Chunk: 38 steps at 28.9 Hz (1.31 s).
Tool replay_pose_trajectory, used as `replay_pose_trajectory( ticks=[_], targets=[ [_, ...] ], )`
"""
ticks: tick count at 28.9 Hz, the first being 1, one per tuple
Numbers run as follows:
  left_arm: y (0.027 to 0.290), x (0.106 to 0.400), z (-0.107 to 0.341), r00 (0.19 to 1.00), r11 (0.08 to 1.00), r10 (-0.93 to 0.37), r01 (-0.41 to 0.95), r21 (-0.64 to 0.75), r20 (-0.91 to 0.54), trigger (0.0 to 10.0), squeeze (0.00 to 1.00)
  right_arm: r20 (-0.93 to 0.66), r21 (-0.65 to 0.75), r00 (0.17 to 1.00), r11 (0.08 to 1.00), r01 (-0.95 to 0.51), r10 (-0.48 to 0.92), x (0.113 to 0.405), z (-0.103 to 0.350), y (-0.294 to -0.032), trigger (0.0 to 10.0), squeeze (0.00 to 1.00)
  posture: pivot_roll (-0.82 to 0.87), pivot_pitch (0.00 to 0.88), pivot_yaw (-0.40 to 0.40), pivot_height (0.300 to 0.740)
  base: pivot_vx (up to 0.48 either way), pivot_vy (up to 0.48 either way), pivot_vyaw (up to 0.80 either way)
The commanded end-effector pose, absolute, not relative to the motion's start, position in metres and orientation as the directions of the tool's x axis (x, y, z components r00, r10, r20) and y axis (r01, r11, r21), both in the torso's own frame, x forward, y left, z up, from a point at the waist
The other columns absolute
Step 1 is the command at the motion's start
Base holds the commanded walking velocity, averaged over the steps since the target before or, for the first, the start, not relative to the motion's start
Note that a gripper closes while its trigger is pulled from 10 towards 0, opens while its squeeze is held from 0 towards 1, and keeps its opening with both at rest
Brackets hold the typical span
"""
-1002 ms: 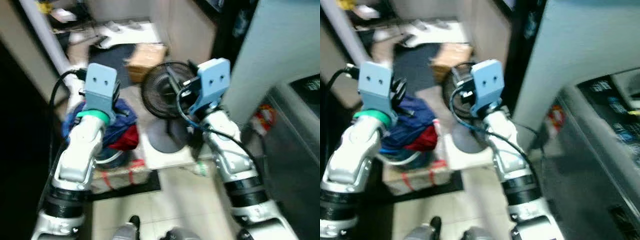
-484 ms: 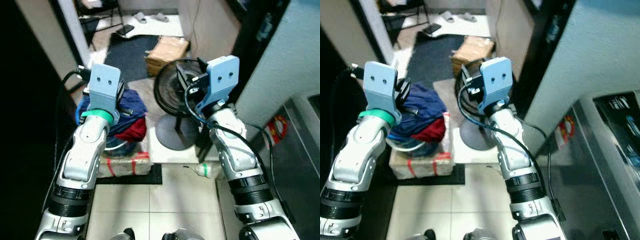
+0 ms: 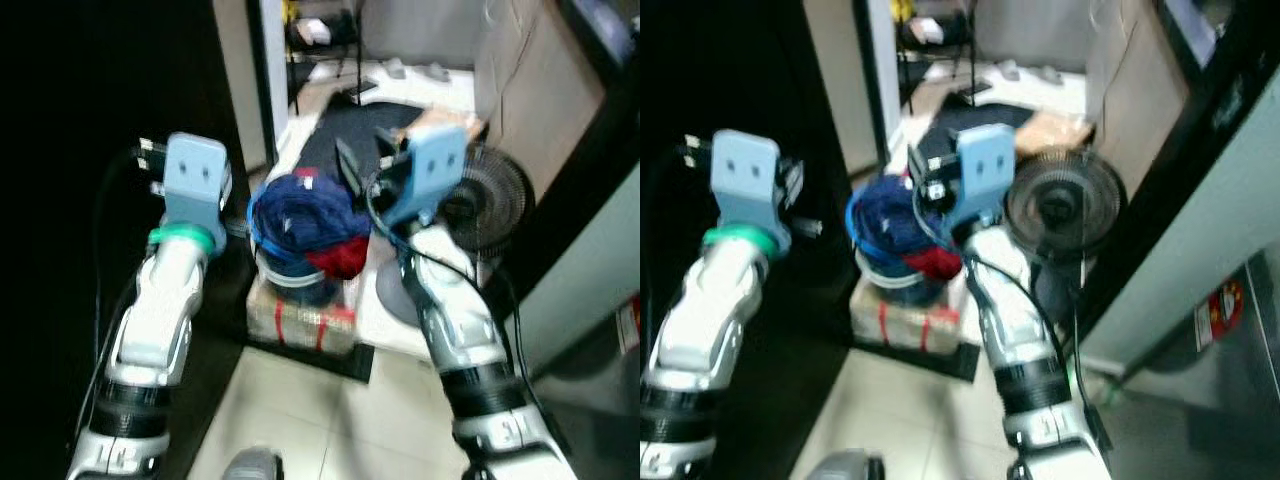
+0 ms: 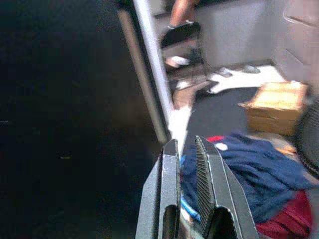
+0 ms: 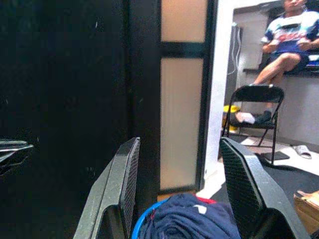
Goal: Clothes washing
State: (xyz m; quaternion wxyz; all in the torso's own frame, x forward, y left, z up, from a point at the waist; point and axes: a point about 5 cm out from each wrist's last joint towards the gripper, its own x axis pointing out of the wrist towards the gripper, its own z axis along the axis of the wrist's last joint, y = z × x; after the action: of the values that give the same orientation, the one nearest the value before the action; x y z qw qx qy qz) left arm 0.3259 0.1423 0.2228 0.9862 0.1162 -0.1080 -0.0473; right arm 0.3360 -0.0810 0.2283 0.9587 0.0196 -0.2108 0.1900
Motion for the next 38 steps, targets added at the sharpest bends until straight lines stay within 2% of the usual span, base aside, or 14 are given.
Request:
replay_pose_trajectory(
  ticks=[1,14,22,30,38],
  targets=[
    [0.1464,0.3273,0.2206,0.976,0.967,-0.106,0.056,0.249,0.189,10.0,0.0,0.39,-0.044,0.851,0.93,-0.364,0.352,0.3376,0.2235,-0.0816,10.0,0.0,0.03,0.013,0.033,0.74,0.458,0.0,0.78],
    [0.1459,0.3277,0.2194,0.976,0.967,-0.107,0.059,0.247,0.19,10.0,0.0,0.38,-0.003,0.861,0.932,-0.364,0.337,0.3392,0.2222,-0.0841,10.0,0.0,0.03,0.019,0.032,0.74,0.446,0.0,0.04],
    [0.1454,0.3279,0.2188,0.976,0.968,-0.111,0.063,0.245,0.187,10.0,0.0,0.367,0.0,0.87,0.936,-0.353,0.329,0.3403,0.2196,-0.0853,10.0,0.0,0.03,0.021,0.033,0.74,0.421,0.0,-0.76],
    [0.1451,0.3279,0.2186,0.976,0.967,-0.11,0.063,0.245,0.187,10.0,0.0,0.369,-0.016,0.869,0.937,-0.348,0.329,0.3405,0.2202,-0.0859,10.0,0.0,0.03,0.024,0.034,0.74,0.417,0.0,0.0],
    [0.1428,0.3274,0.2161,0.977,0.968,-0.123,0.078,0.24,0.177,10.0,0.0,0.369,-0.022,0.869,0.938,-0.347,0.33,0.3402,0.2204,-0.0862,10.0,0.0,0.02,0.027,0.035,0.74,0.144,0.0,0.0]
  ],
)
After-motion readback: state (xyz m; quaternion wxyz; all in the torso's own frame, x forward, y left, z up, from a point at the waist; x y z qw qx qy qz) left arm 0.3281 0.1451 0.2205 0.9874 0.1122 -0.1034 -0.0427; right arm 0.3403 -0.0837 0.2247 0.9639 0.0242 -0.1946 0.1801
